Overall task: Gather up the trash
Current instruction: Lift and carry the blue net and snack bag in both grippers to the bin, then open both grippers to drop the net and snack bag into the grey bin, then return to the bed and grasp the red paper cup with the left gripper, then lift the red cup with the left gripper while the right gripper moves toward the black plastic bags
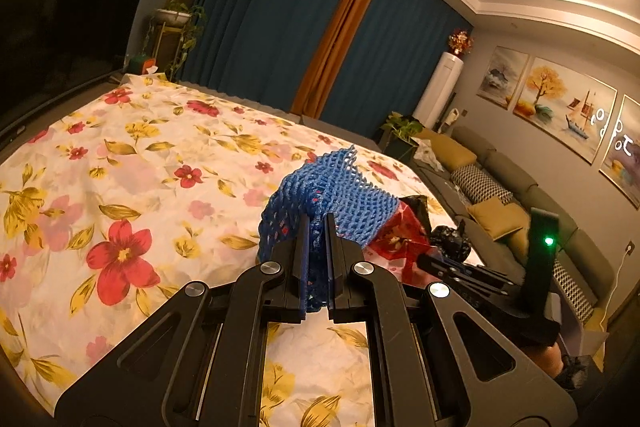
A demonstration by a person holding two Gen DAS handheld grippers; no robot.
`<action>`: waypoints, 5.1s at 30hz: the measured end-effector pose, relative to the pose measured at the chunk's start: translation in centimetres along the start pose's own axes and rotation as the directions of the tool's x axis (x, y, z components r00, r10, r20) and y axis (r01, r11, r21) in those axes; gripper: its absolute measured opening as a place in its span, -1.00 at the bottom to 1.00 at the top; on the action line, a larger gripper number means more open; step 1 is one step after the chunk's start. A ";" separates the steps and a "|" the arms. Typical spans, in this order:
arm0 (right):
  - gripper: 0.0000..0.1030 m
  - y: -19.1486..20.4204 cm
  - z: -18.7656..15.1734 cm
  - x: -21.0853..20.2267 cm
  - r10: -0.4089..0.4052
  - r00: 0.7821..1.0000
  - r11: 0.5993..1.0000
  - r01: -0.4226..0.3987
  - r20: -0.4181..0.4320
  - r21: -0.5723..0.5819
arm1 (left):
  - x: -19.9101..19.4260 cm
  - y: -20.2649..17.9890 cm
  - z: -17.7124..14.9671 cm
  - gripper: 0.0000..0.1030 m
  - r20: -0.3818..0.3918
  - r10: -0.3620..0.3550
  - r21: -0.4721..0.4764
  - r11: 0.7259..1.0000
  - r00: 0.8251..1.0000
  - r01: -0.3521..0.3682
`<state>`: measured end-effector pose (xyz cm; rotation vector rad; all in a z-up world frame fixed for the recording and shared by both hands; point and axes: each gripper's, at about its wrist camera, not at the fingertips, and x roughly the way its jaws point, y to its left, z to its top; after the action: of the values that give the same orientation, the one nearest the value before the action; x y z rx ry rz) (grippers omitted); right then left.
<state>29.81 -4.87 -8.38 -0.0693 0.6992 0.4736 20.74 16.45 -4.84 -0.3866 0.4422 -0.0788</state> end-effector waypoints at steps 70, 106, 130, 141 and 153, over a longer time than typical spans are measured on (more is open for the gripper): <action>-0.60 -21.8 -13.5 -31.0 -0.541 0.792 0.790 0.365 0.282 0.493 | 5.3 -37.6 -13.8 -0.69 -0.308 -0.430 0.351 0.778 0.849 0.521; 0.58 -9.6 -8.7 -23.8 -0.341 0.878 0.919 0.237 0.336 0.314 | 1.2 -11.9 -4.5 0.70 -0.019 0.117 0.289 0.951 0.993 -0.106; 0.58 -2.9 -4.5 -16.7 -0.178 0.932 0.974 0.122 0.316 0.190 | 8.9 -0.8 -1.6 0.66 -0.250 0.122 0.152 0.985 0.960 -0.086; 0.58 -2.4 -4.3 -15.0 -0.165 0.944 0.975 0.114 0.285 0.189 | 10.1 -0.3 -1.6 0.07 -0.310 0.015 0.098 0.995 0.951 0.016; 0.58 -2.5 -4.6 -15.4 -0.145 0.952 0.979 0.098 0.269 0.179 | 5.5 -3.7 -1.8 0.05 -0.259 -0.109 0.172 0.972 0.960 0.157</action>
<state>17.94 -14.22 -2.37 0.1082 0.4492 0.2972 24.92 11.54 -7.13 -0.2163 0.6498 -0.3017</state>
